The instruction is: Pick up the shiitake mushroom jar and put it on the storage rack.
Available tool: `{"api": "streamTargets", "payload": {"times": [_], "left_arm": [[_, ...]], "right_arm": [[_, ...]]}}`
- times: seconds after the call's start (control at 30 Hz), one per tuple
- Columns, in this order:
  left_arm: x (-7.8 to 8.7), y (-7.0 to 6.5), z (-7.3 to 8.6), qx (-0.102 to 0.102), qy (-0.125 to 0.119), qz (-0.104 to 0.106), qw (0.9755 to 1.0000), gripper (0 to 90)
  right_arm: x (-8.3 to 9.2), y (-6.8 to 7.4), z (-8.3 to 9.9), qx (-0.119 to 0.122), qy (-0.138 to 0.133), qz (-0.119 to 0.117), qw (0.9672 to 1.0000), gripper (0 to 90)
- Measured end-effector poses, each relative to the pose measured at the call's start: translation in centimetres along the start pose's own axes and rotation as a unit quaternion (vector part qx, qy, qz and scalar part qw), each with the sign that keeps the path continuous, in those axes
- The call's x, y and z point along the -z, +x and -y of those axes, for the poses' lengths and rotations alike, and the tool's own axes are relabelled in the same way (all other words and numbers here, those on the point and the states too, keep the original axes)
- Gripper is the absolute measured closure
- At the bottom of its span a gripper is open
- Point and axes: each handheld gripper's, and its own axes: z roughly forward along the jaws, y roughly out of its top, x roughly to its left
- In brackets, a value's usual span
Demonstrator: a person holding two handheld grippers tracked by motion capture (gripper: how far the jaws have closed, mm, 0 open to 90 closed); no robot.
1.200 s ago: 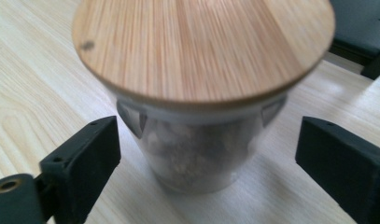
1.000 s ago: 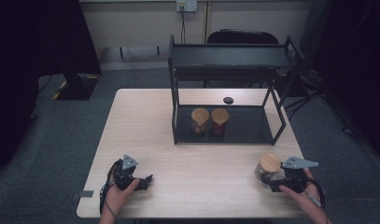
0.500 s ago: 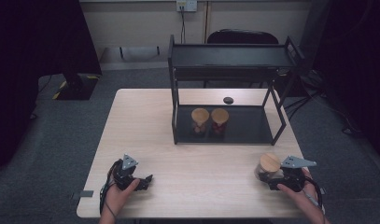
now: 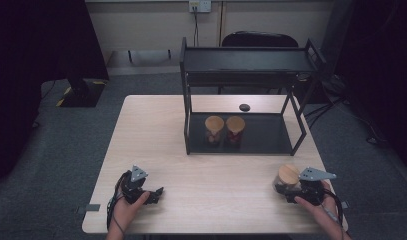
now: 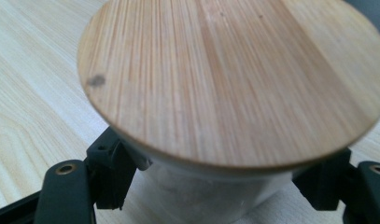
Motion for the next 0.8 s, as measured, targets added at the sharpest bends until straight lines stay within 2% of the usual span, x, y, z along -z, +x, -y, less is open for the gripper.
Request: {"api": "streamTargets", "payload": {"times": [0.2, 0.3, 0.8], "left_arm": [[0.0, 0.0, 0.0, 0.0, 0.0, 0.0, 1.0, 0.2], [0.0, 0.0, 0.0, 0.0, 0.0, 0.0, 1.0, 0.2], [0.0, 0.0, 0.0, 0.0, 0.0, 0.0, 1.0, 0.2]], "right_arm": [[-0.1, -0.1, -0.1, 0.003, 0.001, 0.0, 1.0, 25.5], [-0.2, 0.0, -0.3, 0.012, 0.001, 0.008, 0.9999, 25.5], [-0.5, -0.1, -1.3, 0.015, -0.009, 0.007, 0.9998, 25.5]]}}
